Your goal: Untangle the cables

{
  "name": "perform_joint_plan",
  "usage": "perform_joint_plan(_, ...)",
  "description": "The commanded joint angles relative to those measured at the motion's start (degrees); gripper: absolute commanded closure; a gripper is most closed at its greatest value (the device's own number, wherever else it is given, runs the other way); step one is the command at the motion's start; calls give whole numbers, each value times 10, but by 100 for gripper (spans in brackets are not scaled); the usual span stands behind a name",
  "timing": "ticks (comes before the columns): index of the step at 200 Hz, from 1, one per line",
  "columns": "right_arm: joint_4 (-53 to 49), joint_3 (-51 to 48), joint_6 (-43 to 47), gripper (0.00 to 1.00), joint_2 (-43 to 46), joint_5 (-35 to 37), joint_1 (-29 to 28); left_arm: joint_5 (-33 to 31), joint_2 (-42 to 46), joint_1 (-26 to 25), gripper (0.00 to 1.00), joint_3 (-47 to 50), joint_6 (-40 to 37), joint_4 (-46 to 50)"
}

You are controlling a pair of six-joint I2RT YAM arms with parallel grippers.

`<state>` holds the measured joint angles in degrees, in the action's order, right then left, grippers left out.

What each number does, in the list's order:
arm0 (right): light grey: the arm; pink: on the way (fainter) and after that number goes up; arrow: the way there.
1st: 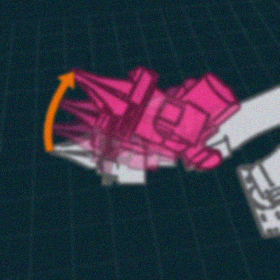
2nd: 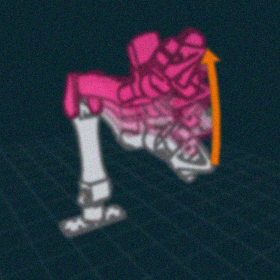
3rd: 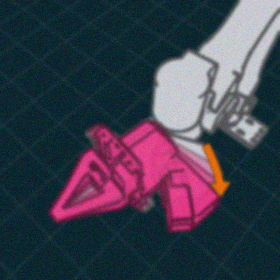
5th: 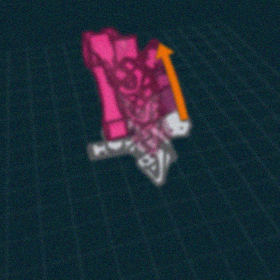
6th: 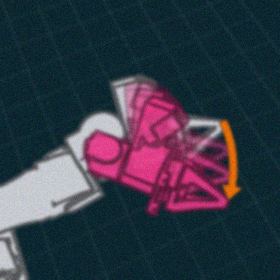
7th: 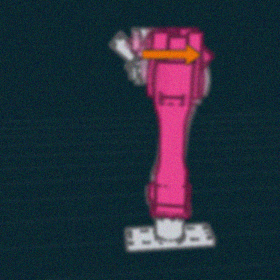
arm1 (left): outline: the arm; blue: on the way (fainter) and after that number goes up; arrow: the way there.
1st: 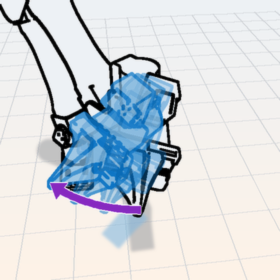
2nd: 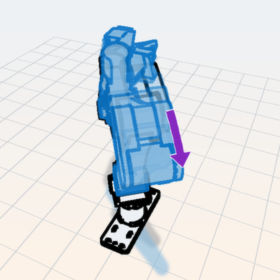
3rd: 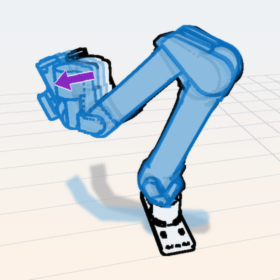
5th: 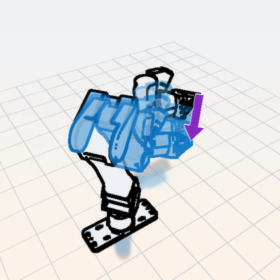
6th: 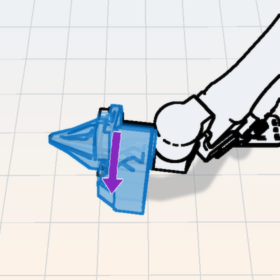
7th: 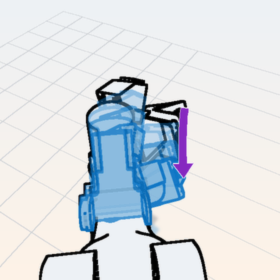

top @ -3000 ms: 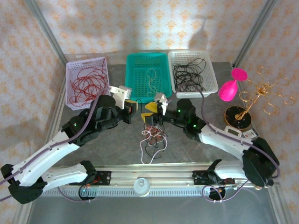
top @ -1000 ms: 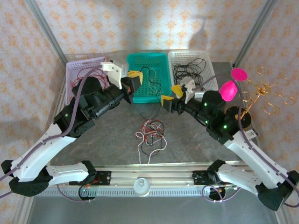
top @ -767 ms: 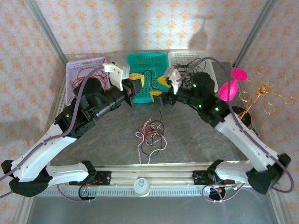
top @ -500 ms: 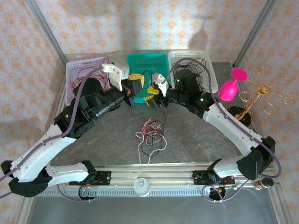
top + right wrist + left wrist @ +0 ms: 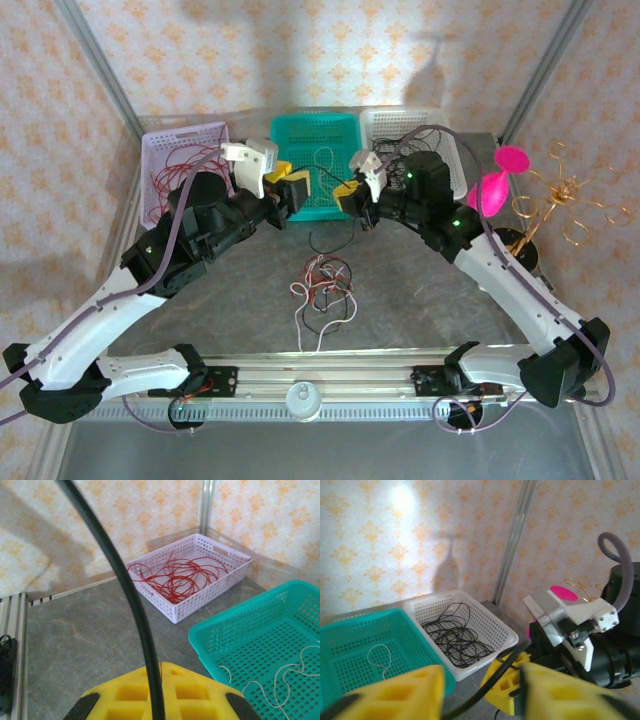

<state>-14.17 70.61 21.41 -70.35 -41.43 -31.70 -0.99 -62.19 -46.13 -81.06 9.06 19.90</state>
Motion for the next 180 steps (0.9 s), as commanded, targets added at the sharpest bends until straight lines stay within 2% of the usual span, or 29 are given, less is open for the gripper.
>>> perform_joint_plan(1, 13, 12, -38, 100, 7, 75, 2, -34, 20, -4, 41, 27, -3, -10)
perform_joint_plan(36, -19, 57, -76, 100, -20, 164, 22, -57, 73, -4, 38, 98, 13, -22)
perform_joint_plan(58, -28, 92, -115, 100, -44, 236, 56, -60, 101, -4, 31, 148, 28, -34)
perform_joint_plan(75, -36, 126, -140, 100, -68, 310, 87, -57, 115, -4, 29, 176, 41, -42)
perform_joint_plan(116, -94, 277, -145, 100, -196, 484, 150, -27, 134, -4, 28, 230, 66, -49)
perform_joint_plan(130, -106, 322, -144, 100, -239, 498, 175, -13, 140, -4, 29, 246, 76, -46)
perform_joint_plan(148, -113, 359, -147, 100, -285, 482, 201, -9, 153, -4, 29, 272, 87, -48)
perform_joint_plan(180, -131, 384, -139, 100, -367, 488, 207, -7, 170, -4, 30, 303, 107, -52)
